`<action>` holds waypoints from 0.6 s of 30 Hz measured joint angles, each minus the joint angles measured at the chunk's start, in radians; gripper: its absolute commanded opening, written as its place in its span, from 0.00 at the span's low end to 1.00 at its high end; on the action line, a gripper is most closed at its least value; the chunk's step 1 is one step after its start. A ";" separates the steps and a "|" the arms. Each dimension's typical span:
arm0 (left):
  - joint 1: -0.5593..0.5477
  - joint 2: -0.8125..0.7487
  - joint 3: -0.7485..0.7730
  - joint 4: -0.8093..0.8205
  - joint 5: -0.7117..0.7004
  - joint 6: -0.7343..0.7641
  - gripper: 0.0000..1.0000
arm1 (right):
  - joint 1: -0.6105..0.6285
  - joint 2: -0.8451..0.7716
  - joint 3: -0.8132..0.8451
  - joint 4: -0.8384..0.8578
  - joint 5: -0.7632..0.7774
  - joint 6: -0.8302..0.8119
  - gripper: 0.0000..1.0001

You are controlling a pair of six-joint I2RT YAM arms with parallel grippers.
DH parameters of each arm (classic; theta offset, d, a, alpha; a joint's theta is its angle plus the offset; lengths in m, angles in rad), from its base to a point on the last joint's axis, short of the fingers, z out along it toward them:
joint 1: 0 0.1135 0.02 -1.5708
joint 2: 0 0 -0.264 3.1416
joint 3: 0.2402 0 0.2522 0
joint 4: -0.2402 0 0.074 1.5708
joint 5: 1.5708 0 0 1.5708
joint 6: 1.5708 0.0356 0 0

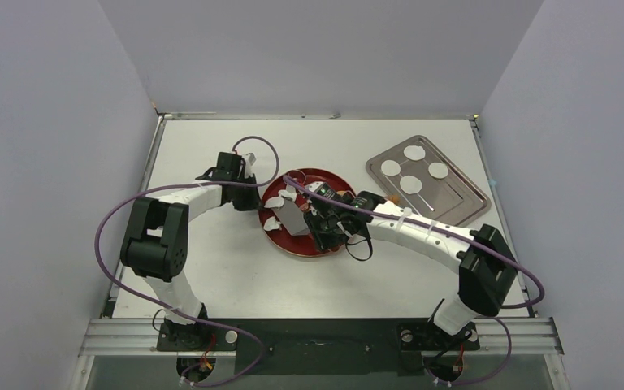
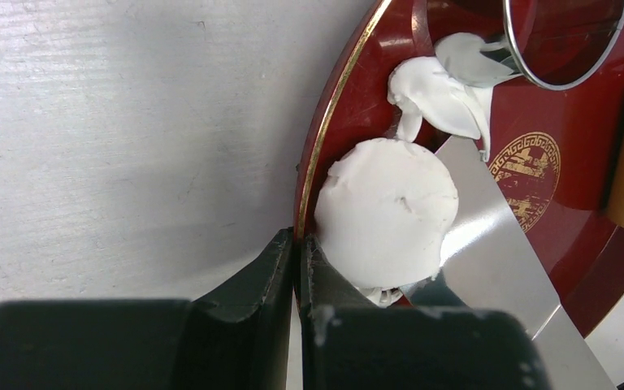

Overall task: Roll out the dumpling wrappers from the dough
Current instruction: Remove the dumpling wrapper from the work surface.

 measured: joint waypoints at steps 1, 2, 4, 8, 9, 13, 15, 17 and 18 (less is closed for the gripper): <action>0.001 0.000 0.001 -0.001 0.001 0.000 0.00 | 0.000 -0.005 -0.005 0.008 -0.003 0.000 0.00; 0.002 0.000 0.003 -0.004 0.002 0.001 0.00 | 0.000 -0.009 -0.009 0.011 -0.006 0.000 0.00; 0.004 0.000 0.005 -0.007 0.005 0.002 0.00 | 0.000 -0.021 -0.023 0.023 -0.010 0.000 0.00; 0.009 0.000 0.006 -0.008 0.009 0.005 0.00 | 0.000 -0.058 -0.055 0.028 -0.015 0.000 0.00; 0.010 0.000 0.006 -0.008 0.010 0.006 0.00 | 0.000 -0.063 -0.057 0.027 -0.015 0.000 0.00; 0.011 0.000 0.006 -0.008 0.010 0.010 0.00 | -0.001 -0.069 -0.057 0.029 -0.010 0.000 0.00; 0.011 0.000 0.006 -0.008 0.010 0.010 0.00 | -0.001 -0.062 -0.054 0.015 -0.003 0.000 0.00; 0.011 0.000 0.006 -0.008 0.009 0.011 0.00 | -0.001 -0.047 -0.045 -0.006 0.004 0.000 0.00; 0.011 0.000 0.006 -0.008 0.009 0.011 0.00 | -0.001 -0.037 -0.040 -0.016 0.008 0.000 0.00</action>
